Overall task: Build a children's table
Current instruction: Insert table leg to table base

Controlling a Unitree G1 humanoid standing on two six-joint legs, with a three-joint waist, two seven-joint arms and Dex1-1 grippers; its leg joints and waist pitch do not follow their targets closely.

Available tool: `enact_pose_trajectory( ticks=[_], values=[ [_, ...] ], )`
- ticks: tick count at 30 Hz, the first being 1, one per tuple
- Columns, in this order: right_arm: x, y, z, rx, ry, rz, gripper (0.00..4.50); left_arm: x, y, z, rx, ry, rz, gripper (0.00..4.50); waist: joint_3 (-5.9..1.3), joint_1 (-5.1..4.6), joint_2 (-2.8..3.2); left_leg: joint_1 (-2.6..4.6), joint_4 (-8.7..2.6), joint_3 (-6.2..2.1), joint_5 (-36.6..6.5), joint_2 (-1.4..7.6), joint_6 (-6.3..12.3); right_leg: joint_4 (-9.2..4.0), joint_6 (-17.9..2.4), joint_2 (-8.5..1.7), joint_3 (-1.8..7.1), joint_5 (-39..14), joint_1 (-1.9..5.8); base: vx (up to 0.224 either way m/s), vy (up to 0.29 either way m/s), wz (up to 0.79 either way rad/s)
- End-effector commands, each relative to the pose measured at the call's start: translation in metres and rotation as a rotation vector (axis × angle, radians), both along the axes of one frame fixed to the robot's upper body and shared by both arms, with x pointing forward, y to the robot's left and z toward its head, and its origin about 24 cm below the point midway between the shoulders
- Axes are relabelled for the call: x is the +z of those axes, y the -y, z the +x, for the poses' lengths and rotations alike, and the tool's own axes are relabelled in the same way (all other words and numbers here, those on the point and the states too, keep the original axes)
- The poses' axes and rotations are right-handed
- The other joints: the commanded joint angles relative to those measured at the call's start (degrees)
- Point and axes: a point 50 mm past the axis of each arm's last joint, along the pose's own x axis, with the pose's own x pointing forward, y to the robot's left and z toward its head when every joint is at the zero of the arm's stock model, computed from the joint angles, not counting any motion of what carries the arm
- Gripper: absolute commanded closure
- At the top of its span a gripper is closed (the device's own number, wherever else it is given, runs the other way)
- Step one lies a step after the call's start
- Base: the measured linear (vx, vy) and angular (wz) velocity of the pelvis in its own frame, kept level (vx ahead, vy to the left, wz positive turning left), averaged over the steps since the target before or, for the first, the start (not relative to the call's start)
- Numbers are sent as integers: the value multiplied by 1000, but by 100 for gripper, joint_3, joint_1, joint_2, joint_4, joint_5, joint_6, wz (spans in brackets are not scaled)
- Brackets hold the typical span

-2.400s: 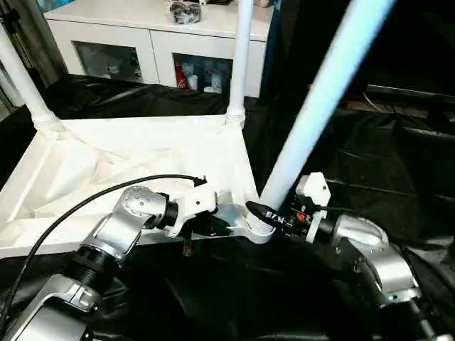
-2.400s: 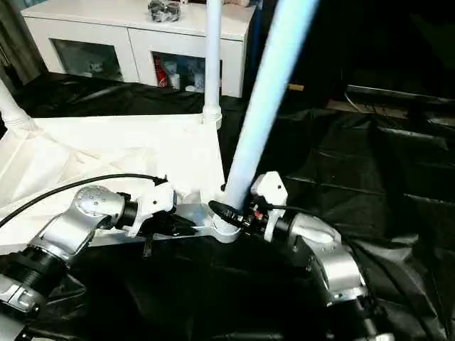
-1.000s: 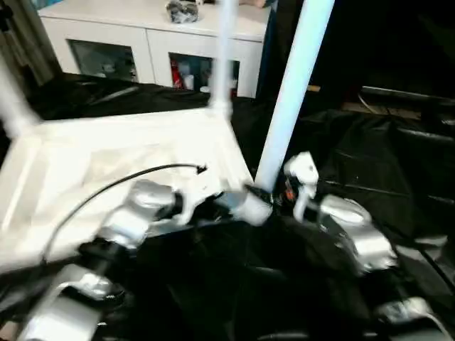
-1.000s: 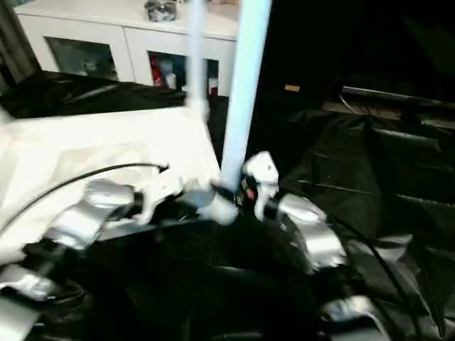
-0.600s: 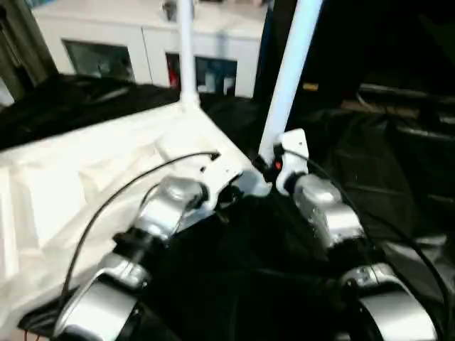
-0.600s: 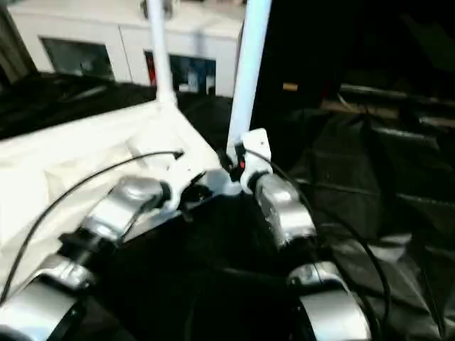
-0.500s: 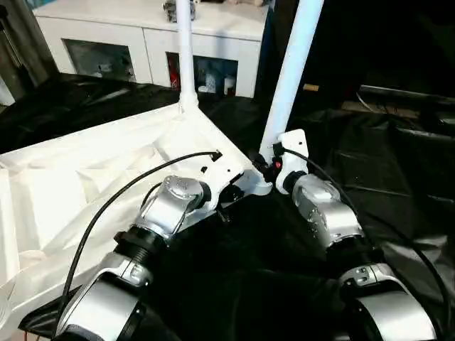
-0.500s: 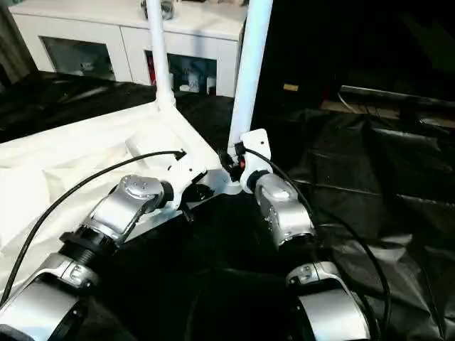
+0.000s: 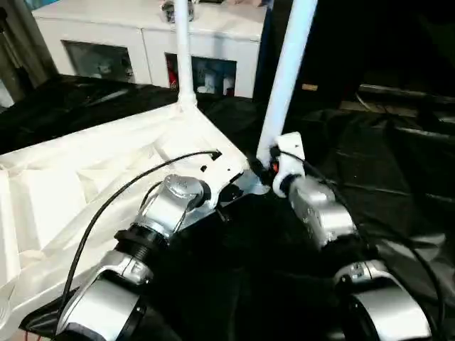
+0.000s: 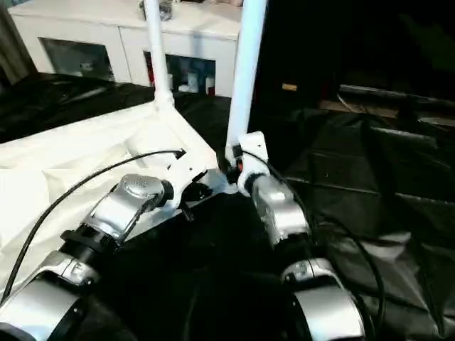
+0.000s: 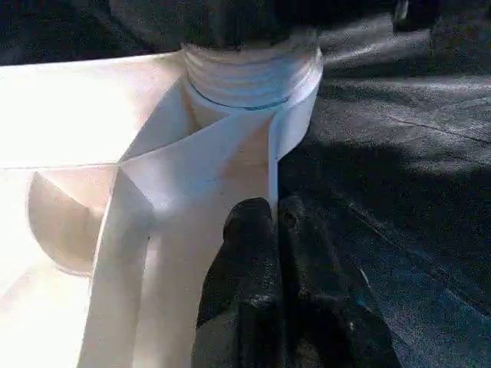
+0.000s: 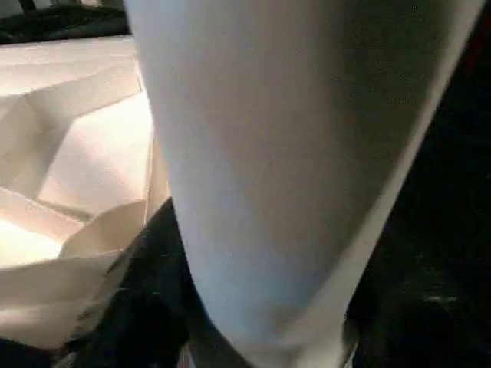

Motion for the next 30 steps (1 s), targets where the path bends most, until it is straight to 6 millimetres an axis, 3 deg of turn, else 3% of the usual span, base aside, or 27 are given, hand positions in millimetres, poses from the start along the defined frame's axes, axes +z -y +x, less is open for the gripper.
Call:
enact_pose_trajectory(
  ticks=[1,9,11,13,17,21,27,30],
  values=[
    [-29,-16,-17,93,-144,28,136,14,11,2,-50,57,-43,450,-271,28,57,-30,-500,-125,-975,365,222,-413,-1533,-453,280,-1076,266,0,0,0],
    [-4,-11,-14,213,-10,78,56,16,7,-4,-151,66,-80,450,-288,35,81,-27,-465,-104,-542,380,438,-348,-1751,-456,264,-443,302,0,0,0],
    [1,-8,-16,255,21,68,56,16,5,-6,-176,69,-84,450,-295,41,71,-32,-453,-99,-453,379,496,-325,-1790,-456,262,-283,318,0,0,0],
    [7,0,-20,337,69,39,56,16,2,-9,-226,70,-92,450,-307,62,66,-26,-422,-86,-220,379,669,-282,-1874,-455,258,86,322,0,0,0],
    [11,18,-26,421,113,-18,56,15,-5,-15,-302,56,-100,450,-295,130,92,-17,-393,-64,-73,384,831,-268,-1926,-462,252,123,306,0,0,0],
    [13,31,-35,511,106,-40,56,15,-10,-21,-381,53,-108,450,-297,213,104,21,-393,-42,-60,409,843,-253,-1917,-441,235,112,286,0,0,0],
    [15,50,-51,660,84,-91,56,15,-22,-38,-568,10,-135,450,-301,266,105,11,-390,-38,-61,416,827,-235,-1881,-455,227,89,306,0,0,0],
    [15,53,-57,710,66,-107,56,14,-27,-41,-607,-7,-122,450,-290,326,113,26,-391,-8,-180,429,777,-245,-1849,-440,221,-47,278,0,0,0]
  ],
)
